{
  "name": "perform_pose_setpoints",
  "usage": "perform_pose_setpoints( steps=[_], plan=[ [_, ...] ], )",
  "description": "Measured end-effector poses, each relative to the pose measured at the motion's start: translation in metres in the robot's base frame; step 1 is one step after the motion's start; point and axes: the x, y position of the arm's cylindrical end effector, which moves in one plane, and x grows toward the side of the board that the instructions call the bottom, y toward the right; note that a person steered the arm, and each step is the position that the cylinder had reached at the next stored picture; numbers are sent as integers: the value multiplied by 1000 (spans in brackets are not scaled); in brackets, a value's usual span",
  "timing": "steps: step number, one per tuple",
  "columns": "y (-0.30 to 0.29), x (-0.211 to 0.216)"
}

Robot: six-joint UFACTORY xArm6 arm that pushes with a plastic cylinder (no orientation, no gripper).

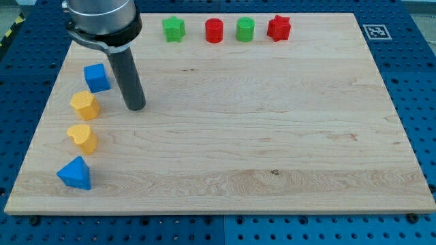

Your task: Slide the blue cube towards the center

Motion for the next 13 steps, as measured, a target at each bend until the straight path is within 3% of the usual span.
perform_pose_setpoints(
  steps=[2,4,6,7,8,10,13],
  plan=[
    [6,-12],
    [21,-70],
    [-33,-116],
    [-104,-116],
    [-133,-95],
    [-133,-71],
    [-58,-67]
  ],
)
